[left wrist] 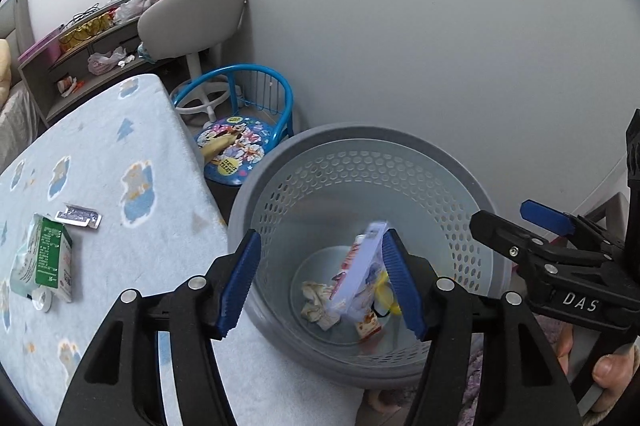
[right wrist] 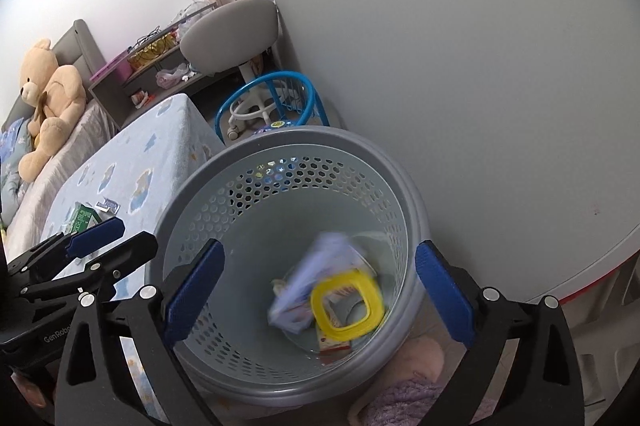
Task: Collect trash
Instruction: 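Open both tools to drop the toothpaste box and yellow lid into the basket, then move both open tools back over the table toward the milk carton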
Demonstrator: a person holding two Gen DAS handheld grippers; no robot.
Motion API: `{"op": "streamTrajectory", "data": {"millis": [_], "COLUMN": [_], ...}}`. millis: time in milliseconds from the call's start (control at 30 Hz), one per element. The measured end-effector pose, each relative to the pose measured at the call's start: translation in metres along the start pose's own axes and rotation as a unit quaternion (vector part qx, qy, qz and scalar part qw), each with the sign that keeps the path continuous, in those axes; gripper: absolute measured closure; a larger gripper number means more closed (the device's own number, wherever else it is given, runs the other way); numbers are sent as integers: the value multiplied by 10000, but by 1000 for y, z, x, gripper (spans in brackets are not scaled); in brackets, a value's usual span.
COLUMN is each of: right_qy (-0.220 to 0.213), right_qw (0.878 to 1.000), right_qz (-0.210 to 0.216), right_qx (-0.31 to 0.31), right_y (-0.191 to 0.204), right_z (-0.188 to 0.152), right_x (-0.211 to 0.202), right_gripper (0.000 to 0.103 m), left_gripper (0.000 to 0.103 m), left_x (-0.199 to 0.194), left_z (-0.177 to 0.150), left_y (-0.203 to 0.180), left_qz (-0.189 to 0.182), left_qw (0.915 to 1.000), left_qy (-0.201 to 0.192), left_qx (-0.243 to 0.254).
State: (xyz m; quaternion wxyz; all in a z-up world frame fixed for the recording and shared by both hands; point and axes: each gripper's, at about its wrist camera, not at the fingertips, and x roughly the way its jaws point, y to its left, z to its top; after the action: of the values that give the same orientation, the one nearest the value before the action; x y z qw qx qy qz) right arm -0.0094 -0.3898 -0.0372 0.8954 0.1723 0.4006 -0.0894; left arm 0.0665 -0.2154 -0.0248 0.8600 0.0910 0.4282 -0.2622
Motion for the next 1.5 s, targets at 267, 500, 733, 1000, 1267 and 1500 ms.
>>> {"op": "streamTrajectory", "data": {"millis": [267,500,733,1000,1267,1500], "right_qy": [-7,-50,-103,-173,-285,-271], "right_qw": [9999,9998,9997,9993,9983,9987], "right_qz": [-105,-135,-183,-323,-448,-364], "right_qx": [-109,-110,-102,-114,-222,-245], "right_y": [5,5,5,6,15,31], "right_z": [-1,-2,-3,-2,-1,3], "right_x": [1,-1,-3,-1,-1,5], "right_gripper": [8,7,7,7,7,7], "left_gripper": [38,35,35,35,35,35], "left_x": [-5,-12,-18,-28,-40,-58], "left_z": [-6,-9,-13,-22,-43,-60], "left_y": [6,11,16,28,53,86], "left_qz": [160,233,295,353,515,785], "left_qw": [9998,9995,9990,9983,9963,9923], "left_qy": [-25,-100,-145,-215,-248,-361], "left_qx": [-121,-207,-287,-416,-635,-890]}}
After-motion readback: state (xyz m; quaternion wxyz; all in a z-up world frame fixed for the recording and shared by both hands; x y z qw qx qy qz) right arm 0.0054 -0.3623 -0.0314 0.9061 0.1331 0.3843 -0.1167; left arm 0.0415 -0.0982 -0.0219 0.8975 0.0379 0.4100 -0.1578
